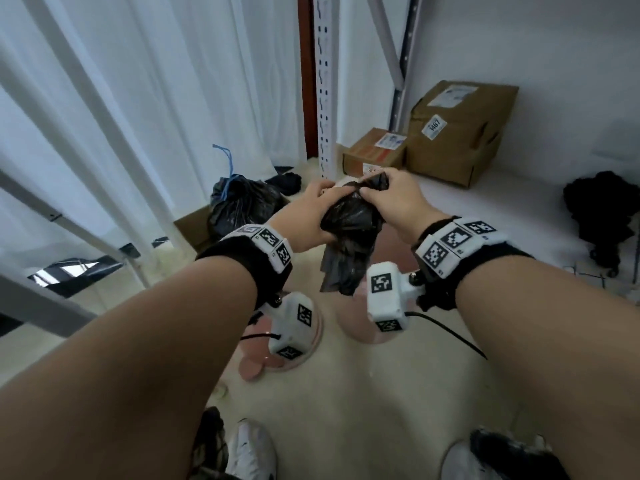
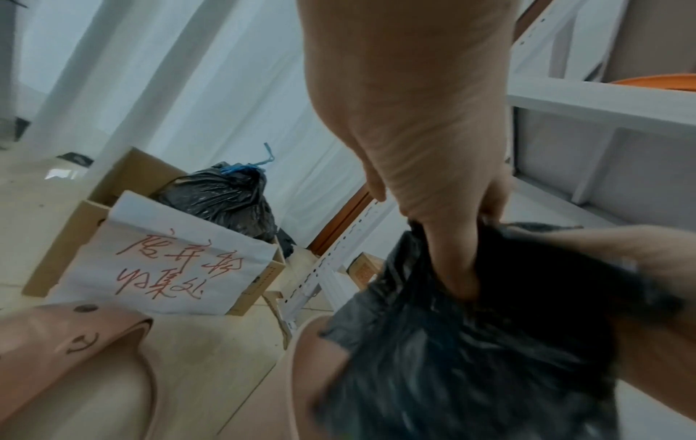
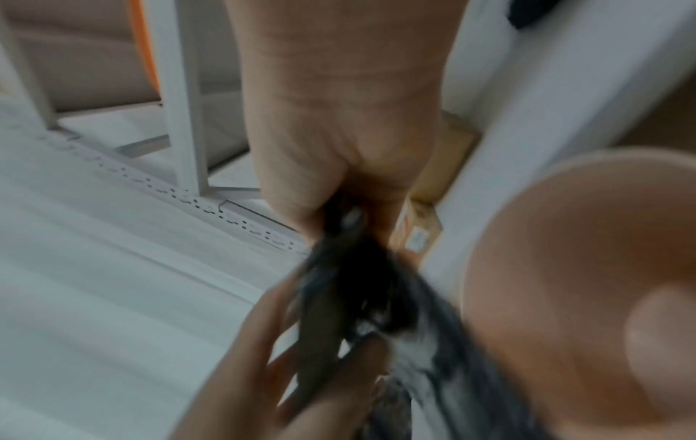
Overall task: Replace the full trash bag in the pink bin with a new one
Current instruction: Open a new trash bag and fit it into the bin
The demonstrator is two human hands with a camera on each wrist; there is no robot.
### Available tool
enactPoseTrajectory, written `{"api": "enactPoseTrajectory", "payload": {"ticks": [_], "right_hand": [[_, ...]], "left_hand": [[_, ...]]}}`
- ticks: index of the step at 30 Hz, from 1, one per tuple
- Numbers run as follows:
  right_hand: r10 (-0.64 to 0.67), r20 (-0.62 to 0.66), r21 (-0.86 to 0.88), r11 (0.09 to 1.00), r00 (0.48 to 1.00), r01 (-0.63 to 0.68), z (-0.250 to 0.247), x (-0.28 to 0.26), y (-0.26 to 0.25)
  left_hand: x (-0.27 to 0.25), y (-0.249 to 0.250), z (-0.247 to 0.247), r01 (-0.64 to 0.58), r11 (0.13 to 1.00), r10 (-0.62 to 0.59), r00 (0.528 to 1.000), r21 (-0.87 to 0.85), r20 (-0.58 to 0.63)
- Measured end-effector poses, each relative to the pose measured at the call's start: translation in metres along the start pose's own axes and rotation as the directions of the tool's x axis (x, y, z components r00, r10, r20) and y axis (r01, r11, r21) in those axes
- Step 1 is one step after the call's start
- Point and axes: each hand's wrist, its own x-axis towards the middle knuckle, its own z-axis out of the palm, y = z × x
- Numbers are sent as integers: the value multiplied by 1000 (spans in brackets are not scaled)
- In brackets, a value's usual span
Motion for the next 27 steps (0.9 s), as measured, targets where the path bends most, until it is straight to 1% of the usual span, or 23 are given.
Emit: {"api": "enactPoseTrajectory", "payload": {"ticks": [2, 3, 5, 6, 7, 9, 10, 12, 14, 15, 16, 18, 19, 20, 21, 22, 23, 24, 25, 26, 27], "right_hand": [[40, 28, 23, 999, 999, -41, -4, 1, 2], [58, 45, 44, 997, 997, -60, -7, 2, 2], [108, 123, 82, 990, 987, -119, -11, 0, 5], [139, 155, 112, 981, 978, -157, -12, 0, 9], [164, 170, 164, 968, 972, -192, -13, -1, 12], [257, 197, 299, 903, 946, -308, -14, -4, 14], [276, 230, 297, 893, 933, -338, -17, -5, 14], [250, 327, 169, 933, 911, -317, -23, -8, 13], [202, 410, 93, 961, 890, -261, -29, -13, 13], [176, 400, 64, 973, 899, -220, -29, -14, 11], [161, 353, 37, 982, 922, -186, -29, -13, 12], [158, 255, 50, 983, 954, -176, -26, -9, 11], [162, 217, 65, 981, 963, -180, -25, -9, 10], [167, 187, 71, 981, 968, -183, -23, -8, 9], [169, 154, 76, 980, 974, -182, -21, -8, 8], [171, 122, 90, 979, 978, -182, -20, -7, 7], [174, 95, 112, 976, 980, -184, -19, -7, 6], [179, 77, 137, 973, 981, -188, -18, -6, 5], [182, 75, 160, 968, 980, -192, -17, -5, 4], [181, 87, 179, 965, 980, -194, -16, -5, 2], [168, 102, 196, 963, 980, -186, -14, -5, 0]], "left_hand": [[2, -3, -4, -20, 998, 24, 997, 61, -67], [4, -2, -7, -36, 997, 43, 993, 63, -107], [11, 3, -10, -77, 997, 77, 978, 6, -193], [15, 7, -10, -84, 993, 65, 972, -78, -226], [19, 12, -10, -74, 976, 24, 970, -204, -241], [22, 20, -8, 0, 885, -111, 971, -466, -210], [23, 21, -7, 38, 840, -171, 965, -542, -197], [23, 18, -5, 84, 777, -265, 943, -623, -203], [22, 14, -6, 102, 727, -330, 919, -679, -215], [22, 11, -6, 107, 700, -347, 915, -706, -206], [22, 9, -6, 114, 665, -358, 916, -738, -182], [23, 9, -5, 155, 606, -403, 906, -780, -133], [25, 8, -4, 193, 628, -441, 886, -754, -141], [27, 6, -3, 255, 695, -486, 856, -672, -178], [28, 5, -3, 309, 772, -510, 822, -555, -251], [28, 6, -4, 311, 838, -481, 809, -448, -338], [28, 9, -5, 245, 894, -395, 825, -375, -404], [27, 13, -8, 137, 930, -278, 869, -342, -409], [26, 16, -9, 46, 937, -172, 924, -348, -341], [25, 23, -10, -3, 933, -88, 967, -360, -237], [24, 27, -10, -1, 933, -53, 989, -360, -140]]}}
